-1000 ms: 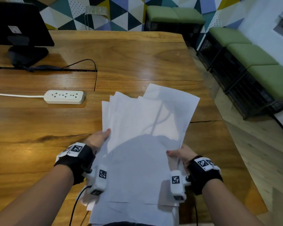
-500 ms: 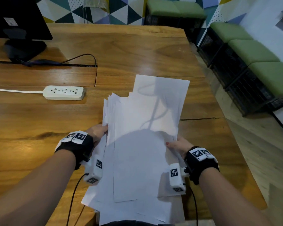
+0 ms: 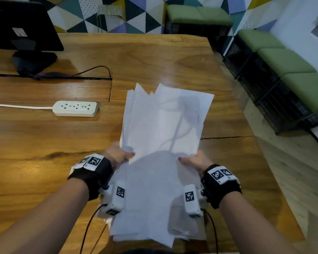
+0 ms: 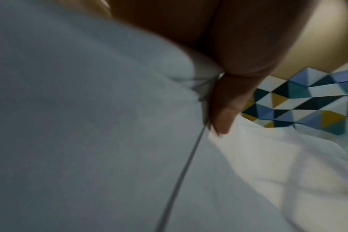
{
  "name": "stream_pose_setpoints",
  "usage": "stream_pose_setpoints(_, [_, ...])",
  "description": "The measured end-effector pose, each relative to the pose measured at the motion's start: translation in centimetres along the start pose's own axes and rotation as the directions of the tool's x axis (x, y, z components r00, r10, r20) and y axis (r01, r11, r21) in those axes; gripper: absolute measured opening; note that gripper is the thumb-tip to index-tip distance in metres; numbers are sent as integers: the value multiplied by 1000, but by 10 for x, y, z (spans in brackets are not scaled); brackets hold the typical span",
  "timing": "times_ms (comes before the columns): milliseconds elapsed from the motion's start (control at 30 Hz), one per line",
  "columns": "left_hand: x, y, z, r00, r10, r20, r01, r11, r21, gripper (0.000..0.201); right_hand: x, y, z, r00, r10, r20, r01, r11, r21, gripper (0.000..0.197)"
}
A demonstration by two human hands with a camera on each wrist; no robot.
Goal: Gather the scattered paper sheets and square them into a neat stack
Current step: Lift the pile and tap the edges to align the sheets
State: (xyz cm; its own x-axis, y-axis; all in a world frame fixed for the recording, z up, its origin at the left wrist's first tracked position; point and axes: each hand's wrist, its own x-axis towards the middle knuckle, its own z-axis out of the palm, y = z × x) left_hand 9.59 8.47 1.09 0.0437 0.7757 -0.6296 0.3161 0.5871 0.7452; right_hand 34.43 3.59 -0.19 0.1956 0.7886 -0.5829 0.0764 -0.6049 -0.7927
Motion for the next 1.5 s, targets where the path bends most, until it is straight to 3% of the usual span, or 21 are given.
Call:
stream_pose_setpoints(67, [-4,11,-12,997,67,-25,-68,995,-77,48,0,-4,-9,998,-52,-18,54,989,135,30])
stream_pose_setpoints(133, [-14,24,-24,993,121,5,-120,986,-116,52,-6,-11,-22,993,-108,40,93,956,278,46])
stream_pose_setpoints(200, [-27,42,-29,974,222,52,-211,964,-163,26,-16,-26,-32,979,-184,91,144,930,338,76])
stream_pose_setpoints(233, [-36,54,-29,957,286,55,-274,947,-166,13,-21,-36,-36,968,-236,82,194,919,344,77])
stream_pose_setpoints(333, [-55,91,-28,871,490,-35,-489,856,-168,14,-38,-77,-44,900,-432,-53,427,850,310,55])
stream_pose_setpoints(400, [-66,111,-29,792,607,-64,-610,781,-135,14,-48,-102,-47,842,-523,-132,538,805,248,24])
stream_pose_setpoints(467, [-75,124,-32,722,690,-49,-691,716,-98,17,-59,-118,-48,799,-585,-140,601,779,180,29])
stream_pose_setpoints(533, [-80,128,-35,688,725,-40,-725,683,-86,25,-67,-122,-48,779,-614,-130,627,769,128,28])
stream_pose_setpoints(667, [-71,111,-31,698,711,-84,-716,690,-109,40,-64,-111,-39,795,-598,-104,607,789,94,35])
stream_pose_setpoints(767, [-70,106,-21,661,721,-207,-744,665,-58,27,-66,-111,-33,783,-604,-149,621,772,133,38])
stream_pose_setpoints(867, [-76,109,-28,599,753,-273,-789,613,-42,19,-73,-114,-41,728,-651,-216,681,722,118,39])
stream_pose_setpoints(933, [-81,109,-35,601,764,-233,-789,614,-22,18,-74,-111,-46,708,-674,-210,703,702,117,55])
stream_pose_setpoints(1000, [-86,107,-34,641,743,-190,-763,645,-52,21,-73,-109,-45,717,-672,-184,697,697,169,84])
stream_pose_setpoints(1033, [-88,105,-31,666,728,-165,-745,660,-96,23,-73,-110,-44,720,-674,-166,694,699,173,84])
stream_pose_setpoints(1133, [-93,107,-27,695,709,-117,-718,680,-148,52,-78,-119,-40,717,-694,-74,694,699,172,48])
stream_pose_setpoints(1200, [-98,113,-29,696,710,-106,-717,684,-132,48,-79,-124,-45,699,-712,-72,708,673,212,39])
stream_pose_setpoints(1333, [-97,116,-26,672,734,-101,-740,658,-141,45,-85,-136,-45,684,-724,-90,722,654,227,41])
stream_pose_setpoints(1400, [-95,119,-18,663,743,-98,-748,650,-136,28,-89,-141,-37,677,-735,-39,719,650,246,49])
stream_pose_setpoints(1500, [-89,122,-20,626,770,-123,-778,605,-167,38,-90,-143,-36,692,-718,-77,705,648,288,49])
